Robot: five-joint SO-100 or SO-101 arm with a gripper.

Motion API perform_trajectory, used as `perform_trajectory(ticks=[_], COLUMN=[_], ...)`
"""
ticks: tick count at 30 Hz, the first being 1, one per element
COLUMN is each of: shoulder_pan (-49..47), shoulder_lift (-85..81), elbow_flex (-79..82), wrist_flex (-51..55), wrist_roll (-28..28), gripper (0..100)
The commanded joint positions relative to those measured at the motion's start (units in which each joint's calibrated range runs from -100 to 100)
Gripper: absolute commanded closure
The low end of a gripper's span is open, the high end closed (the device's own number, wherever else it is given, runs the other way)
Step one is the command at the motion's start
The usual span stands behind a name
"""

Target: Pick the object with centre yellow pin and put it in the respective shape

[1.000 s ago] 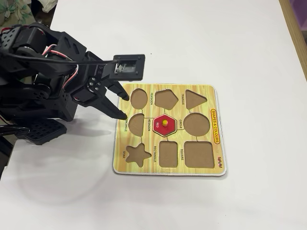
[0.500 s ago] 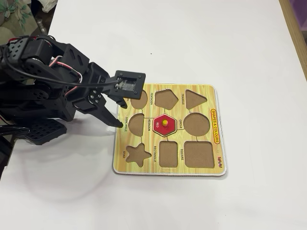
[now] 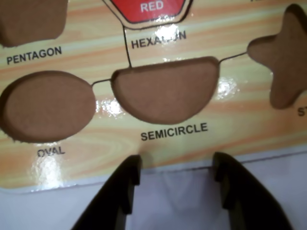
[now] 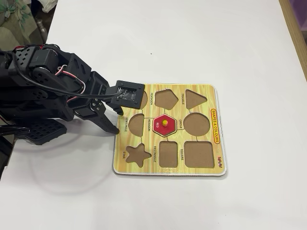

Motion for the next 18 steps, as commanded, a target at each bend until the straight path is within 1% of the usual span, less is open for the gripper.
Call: perform_trajectory(ticks=[1,3,18], shoulder_pan=[0.3,0.3,0.2], shoulder_lift=[0.2,0.2,-0.6], elbow_flex=[0.4,0.4,0.4], wrist_flex=[2.8,4.5,4.8], wrist_roll=[0.0,0.4,0.4], gripper=[82,82,82])
